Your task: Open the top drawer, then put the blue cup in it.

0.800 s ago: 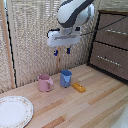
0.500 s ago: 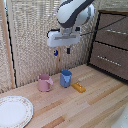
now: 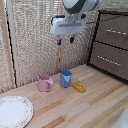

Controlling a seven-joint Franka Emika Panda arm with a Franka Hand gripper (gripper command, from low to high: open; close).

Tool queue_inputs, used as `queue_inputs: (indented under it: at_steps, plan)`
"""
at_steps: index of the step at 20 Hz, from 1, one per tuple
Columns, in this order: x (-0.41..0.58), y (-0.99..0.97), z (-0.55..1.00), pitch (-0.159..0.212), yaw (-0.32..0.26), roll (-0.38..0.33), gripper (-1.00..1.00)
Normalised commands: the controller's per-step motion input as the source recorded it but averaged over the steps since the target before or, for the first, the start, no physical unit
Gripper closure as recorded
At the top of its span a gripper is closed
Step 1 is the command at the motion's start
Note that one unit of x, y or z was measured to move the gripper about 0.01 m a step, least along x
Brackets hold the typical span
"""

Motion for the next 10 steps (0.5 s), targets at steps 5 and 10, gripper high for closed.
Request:
queue_inputs:
  at_steps: [5,10]
  plan:
    - [-0.162,-0.28,0.14,0.0,0.144,-0.284,-1.0]
    - [-0.155,-0.25,0.06,0.0,0.149,-0.31,-1.0]
